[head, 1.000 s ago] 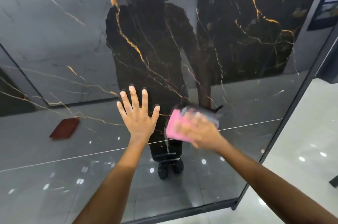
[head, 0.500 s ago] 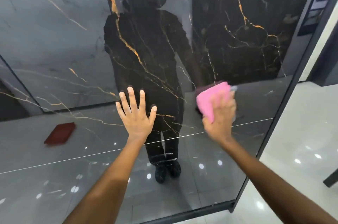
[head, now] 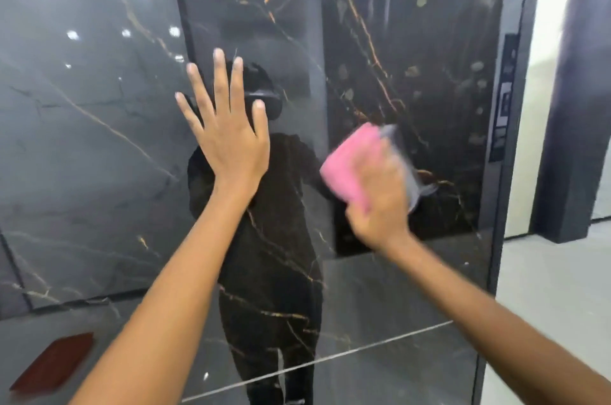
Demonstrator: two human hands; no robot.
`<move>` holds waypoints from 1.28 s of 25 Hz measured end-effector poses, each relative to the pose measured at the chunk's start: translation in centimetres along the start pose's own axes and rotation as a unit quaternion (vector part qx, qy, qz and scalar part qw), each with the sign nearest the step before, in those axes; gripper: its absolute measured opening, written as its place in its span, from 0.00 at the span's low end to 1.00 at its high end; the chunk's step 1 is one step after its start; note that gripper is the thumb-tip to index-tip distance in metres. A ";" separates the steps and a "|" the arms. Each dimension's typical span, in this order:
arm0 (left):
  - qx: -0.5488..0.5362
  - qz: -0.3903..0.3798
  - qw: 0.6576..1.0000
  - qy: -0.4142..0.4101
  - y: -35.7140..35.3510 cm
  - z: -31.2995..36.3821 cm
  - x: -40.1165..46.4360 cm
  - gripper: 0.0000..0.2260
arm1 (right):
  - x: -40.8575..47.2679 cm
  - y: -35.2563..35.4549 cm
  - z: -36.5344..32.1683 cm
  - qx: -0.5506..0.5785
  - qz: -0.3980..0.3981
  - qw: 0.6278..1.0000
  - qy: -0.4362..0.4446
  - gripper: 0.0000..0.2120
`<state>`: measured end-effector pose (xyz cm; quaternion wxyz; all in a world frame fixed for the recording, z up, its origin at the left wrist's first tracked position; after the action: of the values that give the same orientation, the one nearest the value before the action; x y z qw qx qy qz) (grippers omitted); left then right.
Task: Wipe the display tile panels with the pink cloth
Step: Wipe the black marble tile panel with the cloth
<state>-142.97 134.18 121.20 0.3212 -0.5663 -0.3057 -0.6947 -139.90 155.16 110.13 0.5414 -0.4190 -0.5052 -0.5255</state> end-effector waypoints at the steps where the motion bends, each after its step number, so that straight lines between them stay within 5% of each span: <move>1: 0.024 -0.010 1.000 -0.001 -0.4 -0.1 0.4 0.26 | -2.6 -0.4 -4.0 -0.011 -0.042 0.986 0.161 0.41; 2: 0.042 -0.016 0.999 -0.004 -0.8 -0.2 0.2 0.26 | -4.7 -1.3 -4.5 -0.035 -0.082 0.953 0.288 0.37; 3: 0.052 -0.021 0.998 -0.009 -1.1 -0.2 0.1 0.26 | -4.1 -1.5 -4.2 -0.067 -0.086 0.939 0.326 0.31; 4: 0.056 -0.023 0.998 -0.013 -1.4 -0.3 0.1 0.26 | -1.1 -2.4 -2.4 -0.087 -0.066 0.955 0.276 0.25; 5: 0.056 -0.021 0.998 -0.015 -1.4 -0.3 0.2 0.26 | 3.1 -3.2 0.4 -0.120 -0.047 0.983 0.130 0.19; 6: 0.052 -0.017 0.998 -0.015 -1.3 -0.3 0.3 0.26 | 4.9 -5.9 4.4 -0.097 -0.160 0.982 -0.025 0.13; 7: 0.050 -0.014 0.999 -0.014 -1.3 -0.3 0.3 0.26 | 6.5 -6.8 8.5 -0.035 -0.138 0.969 -0.203 0.15; 8: 0.050 -0.010 0.999 -0.015 -1.4 -0.5 0.2 0.26 | 9.2 -7.4 11.5 0.066 -0.075 0.952 -0.289 0.22; 9: 0.052 -0.005 0.999 -0.015 -1.4 -0.6 0.1 0.26 | 12.1 -7.4 13.4 0.112 -0.097 0.936 -0.321 0.26; 10: 0.050 -0.002 0.999 -0.013 -1.5 -0.6 0.1 0.26 | 13.4 -4.7 13.8 0.006 -0.039 0.924 -0.381 0.29; 11: 0.047 -0.002 0.999 -0.014 -1.6 -0.6 0.3 0.26 | 14.6 -1.8 12.2 -0.020 0.064 0.944 -0.324 0.30; 13: 0.053 -0.007 0.998 -0.025 -1.7 -0.3 0.5 0.26 | 12.1 1.1 2.9 -0.045 0.080 0.996 0.008 0.32; 15: 0.051 -0.005 0.999 -0.019 -1.2 0.0 0.7 0.25 | 7.6 0.7 -4.3 -0.022 -0.017 0.957 0.288 0.30; 16: 0.034 0.002 0.999 -0.007 -0.7 0.0 0.5 0.24 | 8.0 -0.4 -3.8 -0.054 -0.021 0.942 0.330 0.29; 17: 0.012 0.012 1.000 -0.001 -0.1 0.2 0.7 0.24 | 11.0 0.0 -1.0 -0.063 -0.001 0.961 0.271 0.30; 19: -0.027 0.032 0.999 -0.019 1.2 1.1 3.1 0.23 | 20.3 1.9 10.6 -0.087 0.029 0.996 -0.004 0.32; 21: -0.046 0.055 0.996 -0.059 2.5 2.6 8.5 0.23 | 25.0 4.2 18.4 -0.015 0.035 0.962 -0.270 0.37; 22: -0.051 0.061 0.995 -0.066 2.9 3.1 11.9 0.23 | 25.3 4.0 18.0 -0.019 0.032 0.942 -0.334 0.37; 24: -0.046 0.050 0.996 -0.060 2.8 3.5 17.5 0.23 | 24.6 2.0 10.6 -0.007 0.033 0.969 -0.245 0.34; 26: 0.008 0.034 0.998 -0.058 1.0 3.2 19.9 0.24 | 21.0 -0.1 0.0 -0.013 0.035 0.996 0.079 0.36; 28: 0.062 0.030 0.995 -0.068 -0.4 3.0 19.8 0.24 | 19.8 -0.6 -1.8 -0.047 0.004 0.968 0.248 0.34; 30: 0.069 0.035 0.994 -0.077 -0.8 2.8 19.7 0.24 | 25.4 0.9 5.7 -0.046 0.022 0.989 0.139 0.34; 32: 0.061 0.042 0.994 -0.078 -0.7 2.7 19.5 0.24 | 30.6 3.5 15.5 -0.019 0.022 0.990 -0.138 0.33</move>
<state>-144.91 134.76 140.80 0.3590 -0.6107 -0.3478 -0.6142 -140.04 166.25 142.79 0.4696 -0.5092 -0.5556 -0.4598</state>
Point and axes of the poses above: each hand's wrist, its own x-axis towards the middle knuckle, its own y-axis out of the back of the hand, z = x × y, the point moved 9 cm from there along x, towards the middle knuckle, and after that the axes turned 14 degrees about -x, right-handed, at the moved point
